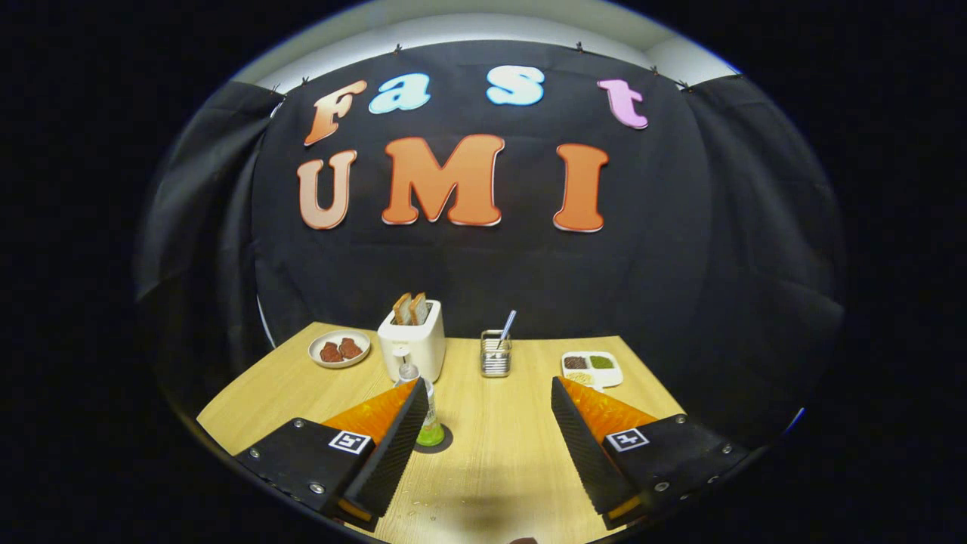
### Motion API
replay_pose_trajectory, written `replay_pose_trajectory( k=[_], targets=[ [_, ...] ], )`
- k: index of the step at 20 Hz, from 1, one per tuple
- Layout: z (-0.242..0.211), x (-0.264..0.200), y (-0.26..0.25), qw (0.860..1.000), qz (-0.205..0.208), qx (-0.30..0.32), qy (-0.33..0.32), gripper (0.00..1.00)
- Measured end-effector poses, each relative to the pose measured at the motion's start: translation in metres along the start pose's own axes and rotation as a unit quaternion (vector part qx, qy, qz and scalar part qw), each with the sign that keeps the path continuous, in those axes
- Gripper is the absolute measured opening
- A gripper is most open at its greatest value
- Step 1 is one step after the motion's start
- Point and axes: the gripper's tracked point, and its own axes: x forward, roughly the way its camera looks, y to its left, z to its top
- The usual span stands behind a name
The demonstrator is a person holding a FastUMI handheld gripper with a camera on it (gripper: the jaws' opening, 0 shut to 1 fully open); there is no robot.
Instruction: Take the bottle from table, then pour the juice into the cup, finally place the bottle on the coaster
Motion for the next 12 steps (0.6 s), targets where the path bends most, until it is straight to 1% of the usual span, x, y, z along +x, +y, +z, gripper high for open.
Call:
replay_pose_trajectory(
  k=[3, 5, 8, 12],
  targets=[
    [0.031, -0.037, -0.029, 0.999, -0.038, -0.003, -0.024, 0.97],
    [0.041, -0.057, -0.047, 0.998, -0.063, -0.004, -0.029, 0.97],
    [0.046, -0.08, -0.065, 0.995, -0.091, -0.006, -0.036, 0.97],
    [0.037, -0.096, -0.078, 0.993, -0.111, 0.008, -0.033, 0.97]
  ],
)
